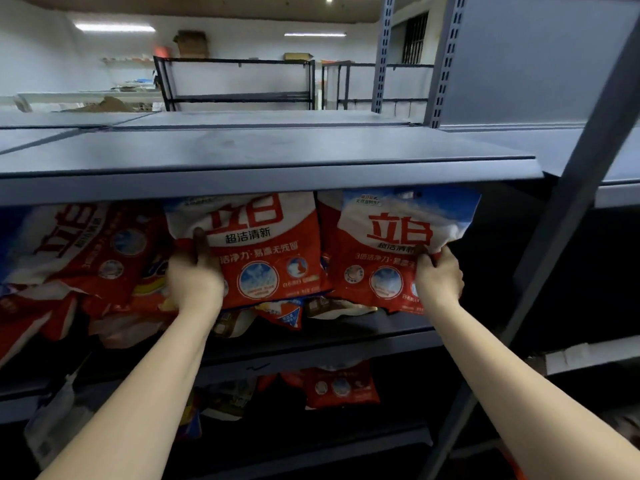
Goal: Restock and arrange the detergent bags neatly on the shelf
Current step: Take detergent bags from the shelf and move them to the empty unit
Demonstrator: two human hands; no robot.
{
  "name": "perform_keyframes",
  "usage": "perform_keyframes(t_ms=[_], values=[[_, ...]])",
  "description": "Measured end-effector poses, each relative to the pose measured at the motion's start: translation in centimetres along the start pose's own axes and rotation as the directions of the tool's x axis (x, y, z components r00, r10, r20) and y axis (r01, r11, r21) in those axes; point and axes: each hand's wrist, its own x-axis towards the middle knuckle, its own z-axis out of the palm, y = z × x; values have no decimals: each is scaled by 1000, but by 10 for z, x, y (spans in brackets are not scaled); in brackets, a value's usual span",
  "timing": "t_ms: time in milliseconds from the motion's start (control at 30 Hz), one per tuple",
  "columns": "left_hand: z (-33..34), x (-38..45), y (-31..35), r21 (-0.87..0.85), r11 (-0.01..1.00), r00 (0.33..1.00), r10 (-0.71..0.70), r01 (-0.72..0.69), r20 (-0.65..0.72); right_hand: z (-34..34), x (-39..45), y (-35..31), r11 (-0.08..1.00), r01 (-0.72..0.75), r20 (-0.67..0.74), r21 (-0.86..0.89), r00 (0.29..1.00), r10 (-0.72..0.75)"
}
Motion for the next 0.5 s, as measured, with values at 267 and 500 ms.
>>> perform_keyframes(t_ms=[267, 500], values=[[-9, -35, 15, 162, 978, 984, 106, -129, 143, -54, -55, 3, 997, -71, -198, 2, 978, 70], [-11, -76, 16, 16, 993, 934, 106, -118, 341, -114, -102, 24, 992, -125, -344, -6, 932, 115]])
